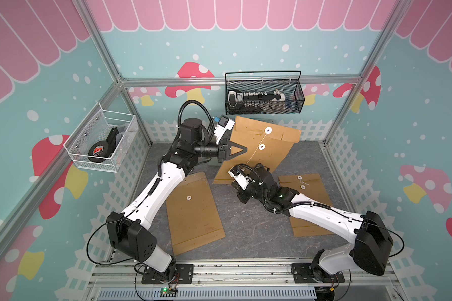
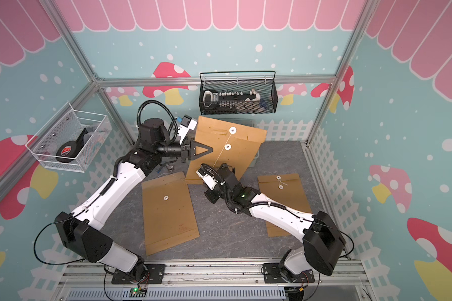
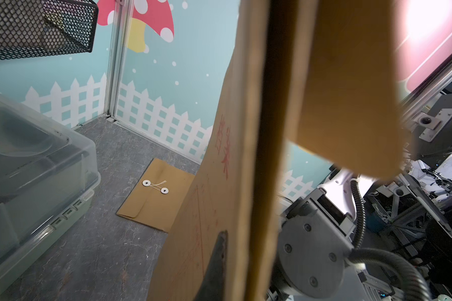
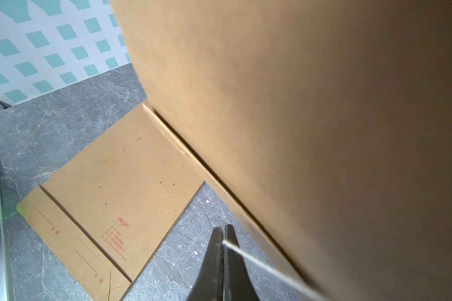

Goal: Close the mouth of the file bag
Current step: Close the file bag.

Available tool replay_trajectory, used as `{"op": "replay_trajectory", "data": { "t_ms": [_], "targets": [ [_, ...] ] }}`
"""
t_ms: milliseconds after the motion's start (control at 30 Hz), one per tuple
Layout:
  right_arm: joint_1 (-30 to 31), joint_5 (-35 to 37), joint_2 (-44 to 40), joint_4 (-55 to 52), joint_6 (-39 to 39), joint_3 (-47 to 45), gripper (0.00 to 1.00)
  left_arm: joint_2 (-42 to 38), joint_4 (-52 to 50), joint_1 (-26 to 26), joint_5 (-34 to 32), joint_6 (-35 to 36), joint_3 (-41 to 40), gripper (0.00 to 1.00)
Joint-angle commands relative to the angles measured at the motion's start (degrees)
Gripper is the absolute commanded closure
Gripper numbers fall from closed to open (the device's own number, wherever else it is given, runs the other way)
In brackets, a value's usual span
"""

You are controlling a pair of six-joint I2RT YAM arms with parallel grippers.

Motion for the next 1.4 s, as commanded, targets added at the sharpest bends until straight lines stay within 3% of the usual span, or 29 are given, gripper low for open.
{"op": "replay_trajectory", "data": {
  "t_ms": [0,567,1367],
  "targets": [
    [-0.4,-0.2,-1.7,-0.8,-0.9,-0.4,1.00,-1.9,-0.8,-0.4,1.8,1.8,1.0,1.00],
    [0.8,0.4,0.8,-4.5,0.6,1.2,1.00,-1.0,-1.0,-0.7,1.3,1.7,1.4,1.00],
    [-11.0,-1.6,-9.5,-4.0,6.6,-8.6,1.00,-2.8,-4.2,1.8,1.6,3.5,-0.4,1.00]
  ]
}}
